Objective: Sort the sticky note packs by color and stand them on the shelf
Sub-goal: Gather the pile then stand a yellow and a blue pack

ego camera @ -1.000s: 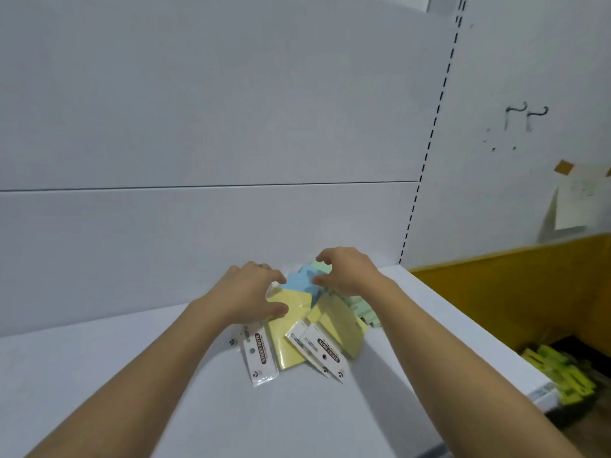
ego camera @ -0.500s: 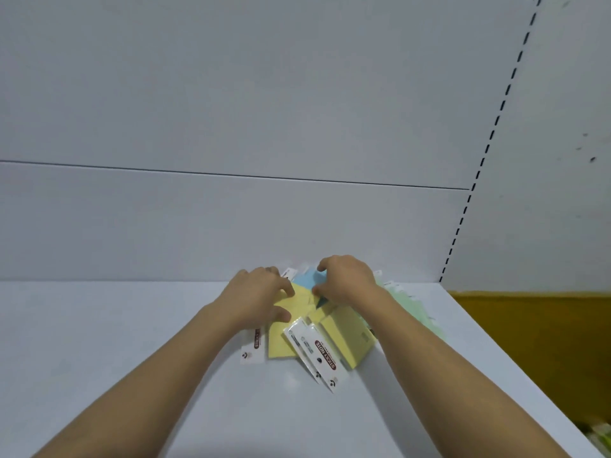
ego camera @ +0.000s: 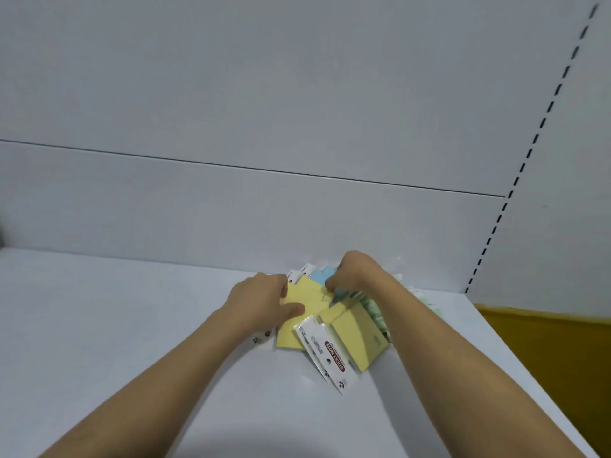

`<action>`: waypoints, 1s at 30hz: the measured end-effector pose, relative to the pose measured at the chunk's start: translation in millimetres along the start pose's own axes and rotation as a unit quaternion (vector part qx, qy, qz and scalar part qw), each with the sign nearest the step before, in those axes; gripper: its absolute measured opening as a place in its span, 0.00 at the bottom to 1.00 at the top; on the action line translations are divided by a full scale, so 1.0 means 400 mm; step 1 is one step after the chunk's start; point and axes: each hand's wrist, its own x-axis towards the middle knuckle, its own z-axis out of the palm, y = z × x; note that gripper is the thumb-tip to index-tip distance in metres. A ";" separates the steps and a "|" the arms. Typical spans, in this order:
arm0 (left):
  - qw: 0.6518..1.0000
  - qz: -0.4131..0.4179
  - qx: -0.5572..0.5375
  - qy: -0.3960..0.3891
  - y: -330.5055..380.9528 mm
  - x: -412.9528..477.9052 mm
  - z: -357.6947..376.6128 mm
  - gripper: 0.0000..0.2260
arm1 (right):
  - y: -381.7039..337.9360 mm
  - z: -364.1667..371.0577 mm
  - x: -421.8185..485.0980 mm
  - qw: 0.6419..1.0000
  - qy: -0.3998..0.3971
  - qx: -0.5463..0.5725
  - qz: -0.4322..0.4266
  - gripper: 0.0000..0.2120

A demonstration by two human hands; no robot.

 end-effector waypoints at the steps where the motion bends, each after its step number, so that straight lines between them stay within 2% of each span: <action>1: 1.000 -0.007 -0.019 -0.010 -0.003 -0.004 -0.003 0.20 | -0.003 -0.003 0.001 1.000 -0.009 0.001 0.001 0.15; 5: 0.999 0.000 -0.009 -0.050 -0.011 -0.016 -0.005 0.25 | -0.007 -0.014 0.008 0.999 -0.047 0.000 0.000 0.15; 10: 0.997 -0.010 -0.058 -0.044 -0.007 -0.022 -0.010 0.26 | 0.002 -0.017 0.007 0.997 -0.039 0.066 -0.016 0.12; 12: 0.997 -0.011 -0.064 -0.039 -0.006 -0.024 -0.014 0.26 | 0.012 -0.022 0.008 0.997 -0.014 0.064 -0.029 0.13; 16: 0.995 -0.014 -0.100 -0.022 -0.006 -0.030 -0.036 0.25 | 0.040 -0.036 -0.003 0.999 0.034 0.031 -0.028 0.22; 24: 0.989 -0.005 -0.146 -0.034 0.003 -0.017 -0.063 0.20 | 0.091 -0.072 -0.043 0.989 0.121 0.082 -0.016 0.15; 30: 0.987 0.048 -0.152 0.015 0.036 0.001 -0.080 0.29 | 0.132 -0.092 -0.087 0.960 0.235 0.152 -0.020 0.10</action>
